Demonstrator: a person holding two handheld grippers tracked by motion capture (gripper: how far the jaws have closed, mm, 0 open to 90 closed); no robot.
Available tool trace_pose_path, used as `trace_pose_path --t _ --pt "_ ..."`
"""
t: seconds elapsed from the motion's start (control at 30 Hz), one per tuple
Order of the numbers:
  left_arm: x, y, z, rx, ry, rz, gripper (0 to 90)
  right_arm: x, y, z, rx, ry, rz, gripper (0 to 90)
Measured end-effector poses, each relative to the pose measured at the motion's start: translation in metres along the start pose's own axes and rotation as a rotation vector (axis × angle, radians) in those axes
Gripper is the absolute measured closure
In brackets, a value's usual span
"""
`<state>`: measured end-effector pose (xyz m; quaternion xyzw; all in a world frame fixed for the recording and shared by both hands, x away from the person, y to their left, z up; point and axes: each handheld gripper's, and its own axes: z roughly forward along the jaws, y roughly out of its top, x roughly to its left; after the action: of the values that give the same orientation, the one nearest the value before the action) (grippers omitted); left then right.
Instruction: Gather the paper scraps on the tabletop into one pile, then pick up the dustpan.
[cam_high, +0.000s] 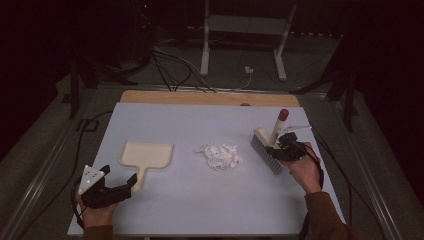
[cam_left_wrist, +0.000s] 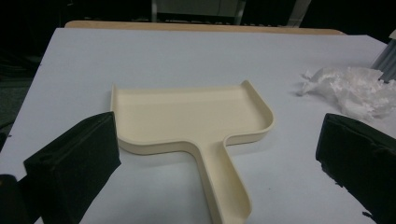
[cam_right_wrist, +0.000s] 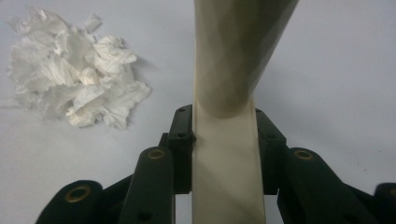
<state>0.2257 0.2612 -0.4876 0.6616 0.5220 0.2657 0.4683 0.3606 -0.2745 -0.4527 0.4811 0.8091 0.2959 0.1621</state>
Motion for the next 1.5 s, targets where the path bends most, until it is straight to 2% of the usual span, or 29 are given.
trace_pose_path --t 0.37,0.57,0.8,1.07,1.27,1.37,1.5 --pt "-0.003 -0.001 0.003 0.014 -0.003 0.011 0.3 -0.002 -0.002 0.004 0.007 -0.003 0.007 66.9" --pt "-0.007 -0.002 0.007 0.039 0.002 0.023 0.3 -0.003 0.001 0.003 -0.043 -0.008 0.024 63.6" --pt "-0.013 -0.005 0.013 0.080 0.007 0.032 0.4 -0.003 0.000 0.007 -0.071 -0.018 0.037 67.0" --pt "-0.020 -0.008 0.026 0.173 0.024 0.048 0.5 0.001 -0.002 0.006 -0.085 -0.028 0.028 67.4" --pt "-0.024 -0.006 0.037 0.259 0.034 0.050 7.2 0.001 -0.002 0.006 -0.081 -0.029 0.028 67.3" --pt "-0.028 -0.004 0.045 0.302 0.065 0.071 13.2 0.001 -0.002 0.006 -0.081 -0.028 0.030 67.3" --pt "-0.031 -0.005 0.054 0.357 0.099 0.064 21.9 0.002 -0.002 0.005 -0.079 -0.025 0.031 67.3"
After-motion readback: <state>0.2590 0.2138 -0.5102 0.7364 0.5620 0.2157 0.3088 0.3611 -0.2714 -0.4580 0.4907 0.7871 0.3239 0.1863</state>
